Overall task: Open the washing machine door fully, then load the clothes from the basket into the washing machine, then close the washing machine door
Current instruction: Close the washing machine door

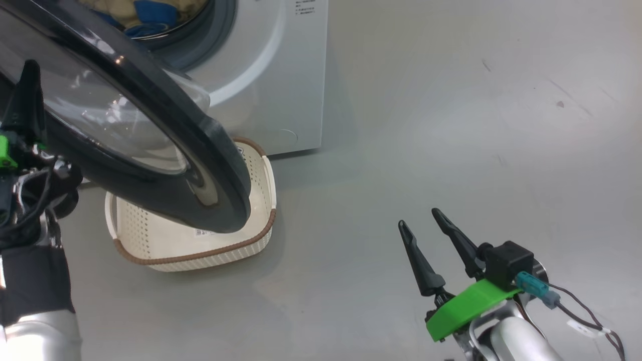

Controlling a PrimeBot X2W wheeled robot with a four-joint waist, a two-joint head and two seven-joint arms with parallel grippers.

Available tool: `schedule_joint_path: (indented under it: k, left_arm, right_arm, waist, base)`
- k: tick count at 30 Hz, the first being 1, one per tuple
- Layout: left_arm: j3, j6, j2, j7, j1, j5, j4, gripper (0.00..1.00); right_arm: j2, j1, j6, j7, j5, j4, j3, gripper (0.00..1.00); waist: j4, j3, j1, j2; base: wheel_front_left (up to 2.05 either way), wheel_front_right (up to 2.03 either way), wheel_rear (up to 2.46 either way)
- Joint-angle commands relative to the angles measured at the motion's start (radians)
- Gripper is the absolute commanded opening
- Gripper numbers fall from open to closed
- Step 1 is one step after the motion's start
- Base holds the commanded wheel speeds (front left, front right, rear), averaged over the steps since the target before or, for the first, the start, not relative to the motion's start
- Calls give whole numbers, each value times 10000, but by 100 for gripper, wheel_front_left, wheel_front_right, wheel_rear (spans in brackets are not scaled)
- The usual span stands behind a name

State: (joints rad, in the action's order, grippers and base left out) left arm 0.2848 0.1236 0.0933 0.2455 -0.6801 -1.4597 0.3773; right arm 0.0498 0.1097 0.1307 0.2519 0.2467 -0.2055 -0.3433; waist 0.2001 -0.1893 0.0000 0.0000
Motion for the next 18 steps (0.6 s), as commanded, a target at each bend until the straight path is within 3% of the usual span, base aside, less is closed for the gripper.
schedule_joint_path:
  k: [1, 6, 12, 18]
  left_arm:
    - [90, 71, 540, -128, 126, 120, -469, 0]
    - [-232, 71, 852, -589, 747, 265, -952, 0]
    - [-1237, 71, 1650, -1689, 1964, 1133, -1938, 0]
    - [-2757, 71, 2866, -3438, 3169, 2607, -2610, 0]
  right_arm:
    - [4, 157, 0, 99, 67, 259, -120, 100]
    - [4, 31, 0, 99, 47, 184, -41, 100]
    - [4, -220, 0, 99, 18, 150, 79, 100]
    - [4, -488, 0, 99, -8, 112, 183, 100]
  waist:
    - [-163, 201, 0, 0]
    - [-453, 612, 0, 0]
    - [-775, 1149, 0, 0]
    - [-946, 1585, 0, 0]
  base:
    - [0, 0, 0]
    - [0, 0, 0]
    - [0, 0, 0]
    - [0, 0, 0]
